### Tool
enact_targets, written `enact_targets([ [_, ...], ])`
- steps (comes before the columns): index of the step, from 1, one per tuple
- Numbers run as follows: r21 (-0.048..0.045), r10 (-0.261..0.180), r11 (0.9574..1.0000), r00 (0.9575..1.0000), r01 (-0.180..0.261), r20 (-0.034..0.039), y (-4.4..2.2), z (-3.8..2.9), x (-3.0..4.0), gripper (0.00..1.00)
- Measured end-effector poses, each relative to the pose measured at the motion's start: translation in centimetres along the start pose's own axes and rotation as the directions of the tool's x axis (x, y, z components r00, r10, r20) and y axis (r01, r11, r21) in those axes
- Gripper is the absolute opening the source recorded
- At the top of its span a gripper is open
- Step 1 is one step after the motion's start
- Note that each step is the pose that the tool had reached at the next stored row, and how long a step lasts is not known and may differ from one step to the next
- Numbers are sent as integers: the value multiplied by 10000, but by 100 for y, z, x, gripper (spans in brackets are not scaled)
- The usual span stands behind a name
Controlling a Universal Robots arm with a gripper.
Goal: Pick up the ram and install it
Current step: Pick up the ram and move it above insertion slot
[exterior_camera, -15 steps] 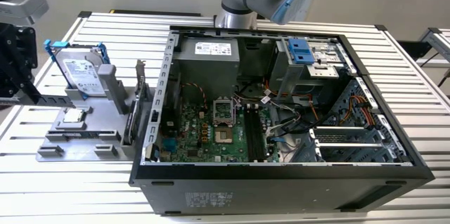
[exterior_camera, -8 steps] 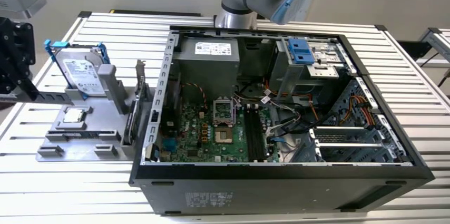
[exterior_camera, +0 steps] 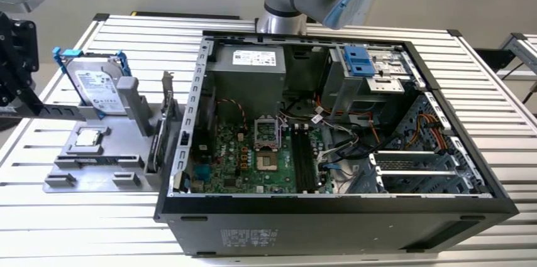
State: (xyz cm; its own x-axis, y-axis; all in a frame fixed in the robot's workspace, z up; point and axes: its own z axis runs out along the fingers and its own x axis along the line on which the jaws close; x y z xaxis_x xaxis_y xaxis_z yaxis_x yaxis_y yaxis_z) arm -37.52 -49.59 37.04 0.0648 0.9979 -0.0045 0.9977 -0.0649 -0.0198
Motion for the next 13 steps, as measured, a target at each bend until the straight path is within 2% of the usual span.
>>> enact_targets([
  [13,0,1,10000,10000,-1,-1,-7,-107,69,0],
])
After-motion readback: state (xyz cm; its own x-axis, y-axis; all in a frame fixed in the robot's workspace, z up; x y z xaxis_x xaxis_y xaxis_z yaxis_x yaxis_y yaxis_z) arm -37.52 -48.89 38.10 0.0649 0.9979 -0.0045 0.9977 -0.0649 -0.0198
